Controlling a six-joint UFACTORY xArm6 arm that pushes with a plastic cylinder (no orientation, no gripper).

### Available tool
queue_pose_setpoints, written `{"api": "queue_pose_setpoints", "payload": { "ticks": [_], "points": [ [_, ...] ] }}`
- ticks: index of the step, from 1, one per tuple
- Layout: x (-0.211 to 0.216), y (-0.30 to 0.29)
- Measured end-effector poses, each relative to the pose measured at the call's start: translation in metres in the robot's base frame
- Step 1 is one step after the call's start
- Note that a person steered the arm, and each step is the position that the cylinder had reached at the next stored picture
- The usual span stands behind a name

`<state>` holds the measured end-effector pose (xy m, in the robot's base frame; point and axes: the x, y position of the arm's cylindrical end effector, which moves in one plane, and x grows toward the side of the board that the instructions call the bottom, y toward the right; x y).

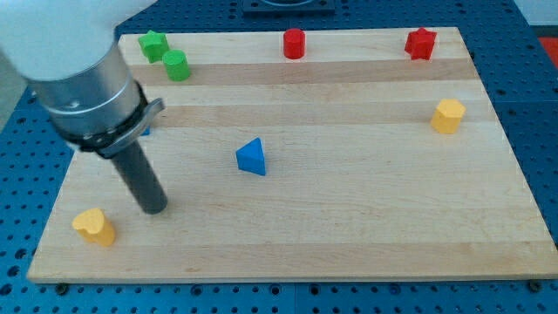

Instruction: Move the blue triangle diagonally to the yellow hexagon

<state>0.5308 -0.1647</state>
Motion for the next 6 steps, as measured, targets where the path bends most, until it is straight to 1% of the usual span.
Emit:
{"api": "queue_pose_setpoints", "payload": {
  "ticks": [1, 3, 4, 5, 6],
  "points": [
    [-0.02, 0.026],
    [-0.073, 0.071],
    [-0.081, 0.099],
    [-0.08, 0.12],
    [-0.071, 0.125]
  ]
}}
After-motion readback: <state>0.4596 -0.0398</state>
